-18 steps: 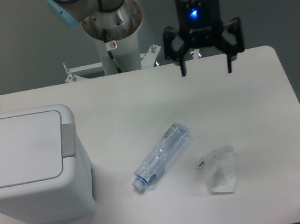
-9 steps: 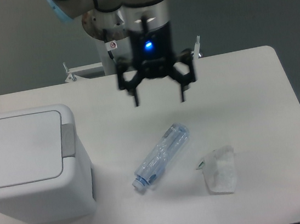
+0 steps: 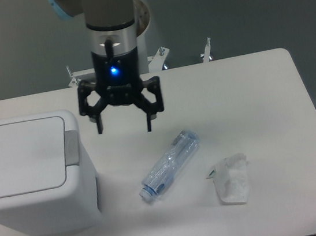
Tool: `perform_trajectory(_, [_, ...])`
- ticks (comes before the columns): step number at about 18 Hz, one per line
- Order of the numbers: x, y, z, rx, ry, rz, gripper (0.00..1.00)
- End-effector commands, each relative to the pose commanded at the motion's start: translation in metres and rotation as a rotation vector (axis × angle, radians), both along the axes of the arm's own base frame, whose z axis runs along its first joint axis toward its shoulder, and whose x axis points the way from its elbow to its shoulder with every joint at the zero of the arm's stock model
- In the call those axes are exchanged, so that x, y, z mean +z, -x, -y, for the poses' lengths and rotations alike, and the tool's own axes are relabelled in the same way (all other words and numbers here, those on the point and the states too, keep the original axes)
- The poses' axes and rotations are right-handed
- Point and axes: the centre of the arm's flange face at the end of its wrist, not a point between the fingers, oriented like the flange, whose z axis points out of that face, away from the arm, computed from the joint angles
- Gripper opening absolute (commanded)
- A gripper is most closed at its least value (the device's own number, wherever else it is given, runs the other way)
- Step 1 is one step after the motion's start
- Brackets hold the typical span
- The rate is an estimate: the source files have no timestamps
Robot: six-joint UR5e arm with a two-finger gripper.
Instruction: Open the trash can
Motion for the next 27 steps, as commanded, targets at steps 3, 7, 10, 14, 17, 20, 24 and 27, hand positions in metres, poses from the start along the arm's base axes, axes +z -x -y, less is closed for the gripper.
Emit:
perform_trajectory(3, [-0.008, -0.003, -0.007, -0.011, 0.008, 0.004, 1.00])
perform_trajectory(7, [-0.012, 0.000, -0.010, -0.015, 0.002, -0.004, 1.00])
perform_trajectory(10, [-0.014, -0.005, -0.013, -0.021, 0.006, -0.001, 1.00])
perform_trajectory(14, [-0.021, -0.009, -0.018, -0.029, 0.014, 0.007, 1.00])
perform_trajectory(17, [-0.021, -0.011, -0.018, -0.035, 0.016, 0.007, 1.00])
perform_trajectory(20, [-0.023, -0.011, -0.019, -0.036, 0.018, 0.008, 1.00])
perform_trajectory(24, [-0.024, -0.011, -0.019, -0.036, 0.018, 0.008, 1.00])
perform_trajectory(27, [-0.025, -0.010, -0.020, -0.034, 0.020, 0.008, 1.00])
